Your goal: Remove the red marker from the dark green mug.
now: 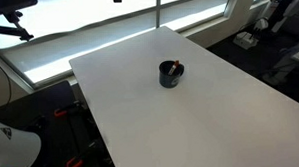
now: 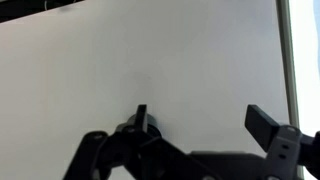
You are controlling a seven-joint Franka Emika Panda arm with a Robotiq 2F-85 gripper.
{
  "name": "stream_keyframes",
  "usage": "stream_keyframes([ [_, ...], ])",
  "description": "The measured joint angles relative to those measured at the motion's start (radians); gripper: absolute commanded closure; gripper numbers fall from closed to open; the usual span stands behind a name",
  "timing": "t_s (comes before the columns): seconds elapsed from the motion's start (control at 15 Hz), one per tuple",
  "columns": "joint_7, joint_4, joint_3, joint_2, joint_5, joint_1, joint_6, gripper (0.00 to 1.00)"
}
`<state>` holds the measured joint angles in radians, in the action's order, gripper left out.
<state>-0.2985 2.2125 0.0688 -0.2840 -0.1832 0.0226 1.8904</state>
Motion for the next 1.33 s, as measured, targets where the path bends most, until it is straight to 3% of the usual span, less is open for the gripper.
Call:
stream_keyframes([
  [1.07, 0.0, -0.002, -0.002, 0.003, 0.0, -0.001, 0.0, 0.0],
  [1.33, 0.022, -0.046, -0.027, 0.046, 0.001, -0.009, -0.001, 0.0],
])
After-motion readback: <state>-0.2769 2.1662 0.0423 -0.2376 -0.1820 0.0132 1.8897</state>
